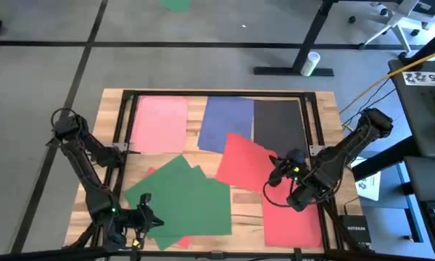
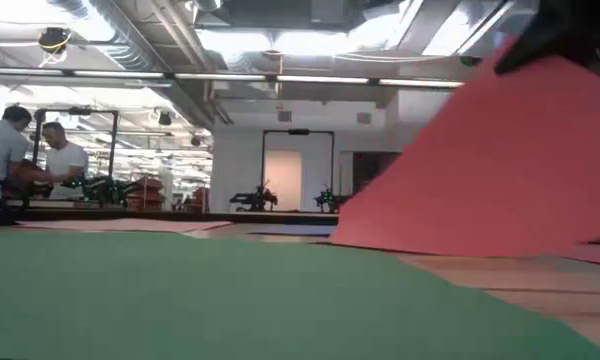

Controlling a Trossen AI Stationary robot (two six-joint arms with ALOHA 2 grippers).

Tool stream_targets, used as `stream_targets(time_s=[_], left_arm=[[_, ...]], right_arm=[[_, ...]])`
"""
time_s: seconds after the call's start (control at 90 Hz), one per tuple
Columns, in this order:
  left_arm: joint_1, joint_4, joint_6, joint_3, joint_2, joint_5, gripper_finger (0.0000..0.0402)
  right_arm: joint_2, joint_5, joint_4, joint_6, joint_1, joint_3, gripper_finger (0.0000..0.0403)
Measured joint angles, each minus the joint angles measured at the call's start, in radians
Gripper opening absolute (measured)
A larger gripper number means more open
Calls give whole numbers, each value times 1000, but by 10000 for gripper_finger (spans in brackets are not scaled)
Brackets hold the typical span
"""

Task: Organize paper
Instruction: Stack the red paper on top of the other red paper on the table

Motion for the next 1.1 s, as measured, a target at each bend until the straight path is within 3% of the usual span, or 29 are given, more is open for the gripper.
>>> stream_targets(time_s=[0.267,0.844,0.956,1.1], left_arm=[[1,1,0,0,0,0,0],[1,1,0,0,0,0,0],[1,2,0,0,0,0,0],[4,2,0,0,0,0,0]], right_arm=[[0,-345,-32,-44,1,0,0],[0,-983,-22,-96,26,0,0],[0,-1087,-9,-55,65,0,0],[0,-1147,20,45,124,0,0]])
